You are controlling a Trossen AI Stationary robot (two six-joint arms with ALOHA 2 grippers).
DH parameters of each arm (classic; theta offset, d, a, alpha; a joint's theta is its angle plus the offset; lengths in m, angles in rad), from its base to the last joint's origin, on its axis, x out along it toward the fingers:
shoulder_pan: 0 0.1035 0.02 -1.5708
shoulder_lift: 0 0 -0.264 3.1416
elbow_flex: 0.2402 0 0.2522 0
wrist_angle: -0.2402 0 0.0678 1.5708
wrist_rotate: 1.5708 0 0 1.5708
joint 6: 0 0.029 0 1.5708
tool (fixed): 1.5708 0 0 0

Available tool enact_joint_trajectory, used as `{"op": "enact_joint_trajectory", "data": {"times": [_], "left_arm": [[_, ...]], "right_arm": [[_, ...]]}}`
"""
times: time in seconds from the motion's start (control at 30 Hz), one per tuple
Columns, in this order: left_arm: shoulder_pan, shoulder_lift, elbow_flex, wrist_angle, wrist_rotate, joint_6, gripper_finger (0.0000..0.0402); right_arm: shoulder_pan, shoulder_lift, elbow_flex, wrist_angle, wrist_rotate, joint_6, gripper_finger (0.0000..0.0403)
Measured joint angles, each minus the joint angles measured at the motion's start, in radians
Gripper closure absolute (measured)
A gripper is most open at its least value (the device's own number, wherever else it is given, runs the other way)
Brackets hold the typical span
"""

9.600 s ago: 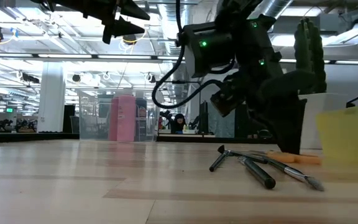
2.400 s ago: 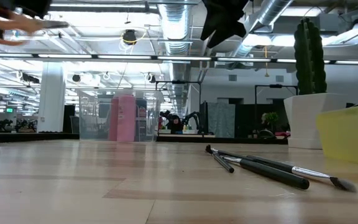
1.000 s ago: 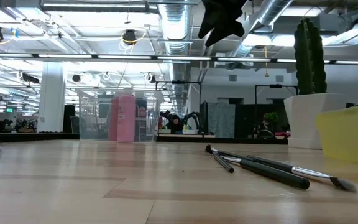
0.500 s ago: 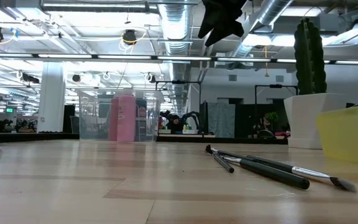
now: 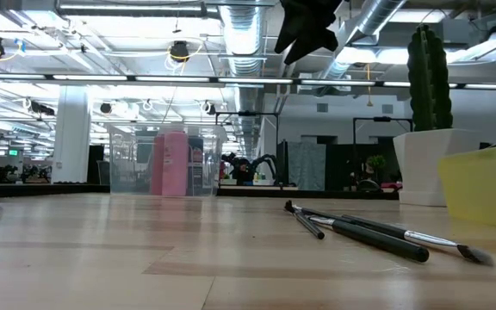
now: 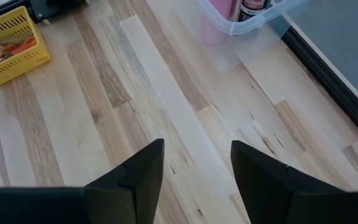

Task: Pick & Place Paint Supplies
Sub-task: Put the yellow scissors into the yellow basket

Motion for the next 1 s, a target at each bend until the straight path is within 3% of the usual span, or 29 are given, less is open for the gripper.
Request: {"op": "enact_joint_trajectory", "data": {"times": [0.73, 1.0], "left_arm": [[0.0, 0.0, -0.019, 0.046, -0.016, -0.002, 0.0386], [0.0, 0.0, -0.019, 0.043, -0.016, 0.0, 0.034]], "right_arm": [[-0.032, 0.0, 0.0, 0.0, -0.001, 0.0, 0.022], [-0.032, 0.0, 0.0, 0.0, -0.002, 0.0, 0.022]]}}
